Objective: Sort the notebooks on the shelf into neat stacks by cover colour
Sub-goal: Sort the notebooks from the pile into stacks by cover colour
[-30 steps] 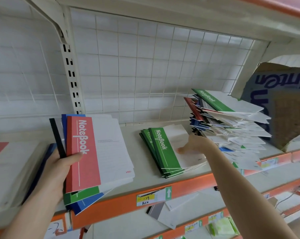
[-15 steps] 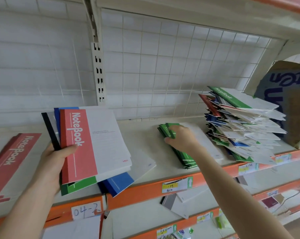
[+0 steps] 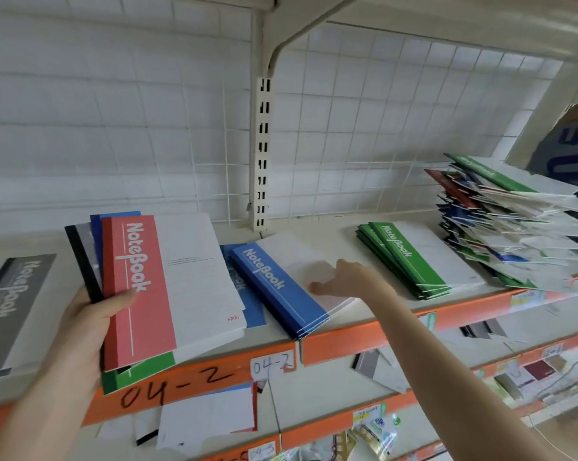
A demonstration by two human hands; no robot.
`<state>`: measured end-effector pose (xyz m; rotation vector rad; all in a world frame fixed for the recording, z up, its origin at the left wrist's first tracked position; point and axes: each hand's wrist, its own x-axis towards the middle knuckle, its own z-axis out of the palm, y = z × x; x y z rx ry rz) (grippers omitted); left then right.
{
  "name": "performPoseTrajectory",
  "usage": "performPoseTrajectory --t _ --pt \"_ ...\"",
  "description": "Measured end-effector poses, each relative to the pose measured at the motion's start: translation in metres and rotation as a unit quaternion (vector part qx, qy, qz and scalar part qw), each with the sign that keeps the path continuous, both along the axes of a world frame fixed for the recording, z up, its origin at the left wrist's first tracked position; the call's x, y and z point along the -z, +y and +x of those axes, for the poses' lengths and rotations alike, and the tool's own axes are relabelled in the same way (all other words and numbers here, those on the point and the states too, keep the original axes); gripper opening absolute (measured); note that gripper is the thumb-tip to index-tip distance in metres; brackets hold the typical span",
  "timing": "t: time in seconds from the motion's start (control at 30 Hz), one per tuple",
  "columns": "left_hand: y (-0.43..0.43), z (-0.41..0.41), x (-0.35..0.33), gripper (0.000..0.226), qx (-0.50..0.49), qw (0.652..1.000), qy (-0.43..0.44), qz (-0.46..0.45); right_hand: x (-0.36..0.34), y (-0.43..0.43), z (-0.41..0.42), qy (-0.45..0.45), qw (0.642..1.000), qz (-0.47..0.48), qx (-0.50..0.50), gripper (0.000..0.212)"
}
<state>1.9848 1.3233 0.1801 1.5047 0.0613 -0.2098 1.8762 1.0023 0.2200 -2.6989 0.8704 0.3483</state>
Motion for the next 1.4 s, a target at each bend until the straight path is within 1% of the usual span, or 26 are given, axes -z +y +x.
performPoseTrajectory --t 0.2,0.47,0.63,0.77,1.0,1.1,1.13,1.27,1.4 --pt "0.013 -0.011 -0.015 0.039 0.024 0.999 0.021 -0.005 -0.006 0.009 0.007 -0.011 0.993 0.085 0.076 0.071" --pt "0.021 -0.013 -0.022 0.040 0.058 0.998 0.024 -0.021 0.002 0.035 0.020 -0.019 0.993 0.078 0.086 0.076" --pt "0.021 -0.013 -0.022 0.039 0.069 0.997 0.025 -0.018 0.004 0.053 0.031 -0.019 0.994 0.076 0.078 0.068" --pt "0.024 -0.011 -0.022 0.038 0.062 0.998 0.018 -0.014 0.004 0.060 0.040 -0.025 0.994 0.072 0.076 0.066" --pt "0.030 -0.012 -0.030 0.041 0.049 0.999 0.006 -0.019 0.003 0.062 0.041 -0.035 0.983 0.136 0.114 0.070" --pt "0.028 -0.012 -0.031 0.041 0.051 0.999 0.008 -0.015 0.006 0.062 0.042 -0.068 0.978 0.145 0.136 0.086" --pt "0.026 -0.013 -0.032 0.041 0.054 0.998 0.010 -0.012 0.008 0.061 0.043 -0.086 0.975 0.148 0.140 0.088" --pt "0.017 -0.017 -0.033 0.039 0.070 0.997 0.017 -0.006 0.013 0.057 0.041 -0.132 0.972 0.154 0.115 0.071" --pt "0.001 -0.025 -0.036 0.039 0.064 0.998 0.016 -0.006 0.012 0.043 0.030 -0.156 0.965 0.169 0.128 0.067"
